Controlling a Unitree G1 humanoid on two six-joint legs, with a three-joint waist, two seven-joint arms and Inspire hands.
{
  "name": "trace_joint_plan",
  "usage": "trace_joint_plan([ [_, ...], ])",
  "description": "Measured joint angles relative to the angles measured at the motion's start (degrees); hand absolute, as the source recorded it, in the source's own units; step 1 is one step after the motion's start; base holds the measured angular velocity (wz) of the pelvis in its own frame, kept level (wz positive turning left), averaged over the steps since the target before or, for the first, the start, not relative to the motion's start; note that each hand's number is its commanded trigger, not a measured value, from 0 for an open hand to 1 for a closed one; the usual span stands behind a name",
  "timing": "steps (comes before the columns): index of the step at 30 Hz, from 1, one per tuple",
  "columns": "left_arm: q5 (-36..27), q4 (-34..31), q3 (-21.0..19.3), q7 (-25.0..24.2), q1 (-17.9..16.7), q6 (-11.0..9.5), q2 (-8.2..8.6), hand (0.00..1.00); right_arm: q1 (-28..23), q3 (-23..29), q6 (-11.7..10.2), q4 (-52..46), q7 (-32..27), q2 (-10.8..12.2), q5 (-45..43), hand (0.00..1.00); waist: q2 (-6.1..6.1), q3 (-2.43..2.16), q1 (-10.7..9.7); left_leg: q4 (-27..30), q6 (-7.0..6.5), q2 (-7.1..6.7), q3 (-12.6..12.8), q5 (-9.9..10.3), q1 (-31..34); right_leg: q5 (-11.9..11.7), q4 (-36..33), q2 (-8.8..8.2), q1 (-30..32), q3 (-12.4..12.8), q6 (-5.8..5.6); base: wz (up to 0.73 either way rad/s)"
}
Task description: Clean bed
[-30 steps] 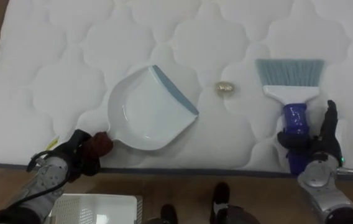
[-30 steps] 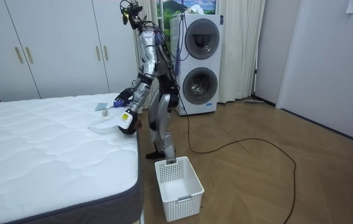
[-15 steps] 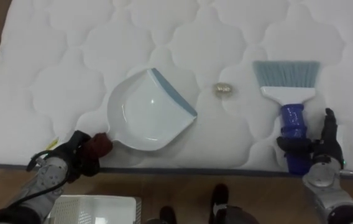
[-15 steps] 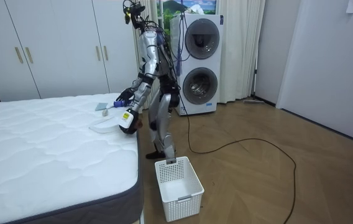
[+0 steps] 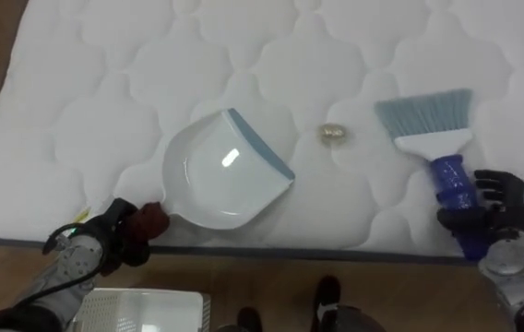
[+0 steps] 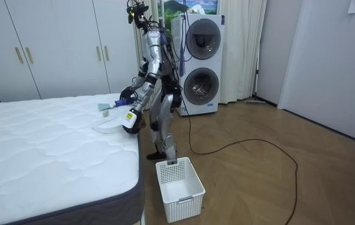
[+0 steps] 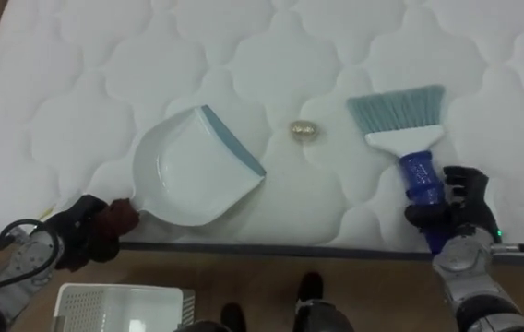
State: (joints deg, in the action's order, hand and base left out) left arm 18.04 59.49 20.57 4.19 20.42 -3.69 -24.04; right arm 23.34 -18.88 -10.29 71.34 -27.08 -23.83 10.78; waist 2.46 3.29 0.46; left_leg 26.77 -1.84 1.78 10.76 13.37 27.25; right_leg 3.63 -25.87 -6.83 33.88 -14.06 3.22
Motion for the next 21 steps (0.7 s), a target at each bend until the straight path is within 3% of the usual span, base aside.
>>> trace_joint_plan([
  [15,-0.46,0.02,0.25,-0.32,-0.07,0.35,0.01,1.0,-0.81,-0.13,4.04,-0.03,4.68,0.15,-9.08,1.0,0.0,-0.16,0.08,0.1,0.03,0.5,0.01,-0.02,-0.11,0.19,0.19,0.01,-0.33,-0.29,0.09,0.0],
  [21,-0.4,0.07,0.25,-0.3,-0.01,0.57,0.02,1.0,-0.89,-0.15,4.17,0.0,5.04,0.14,-9.28,1.0,-0.02,-0.22,0.07,0.16,0.03,0.48,0.0,-0.02,-0.13,0.18,0.19,0.1,-0.38,-0.27,0.1,0.0],
])
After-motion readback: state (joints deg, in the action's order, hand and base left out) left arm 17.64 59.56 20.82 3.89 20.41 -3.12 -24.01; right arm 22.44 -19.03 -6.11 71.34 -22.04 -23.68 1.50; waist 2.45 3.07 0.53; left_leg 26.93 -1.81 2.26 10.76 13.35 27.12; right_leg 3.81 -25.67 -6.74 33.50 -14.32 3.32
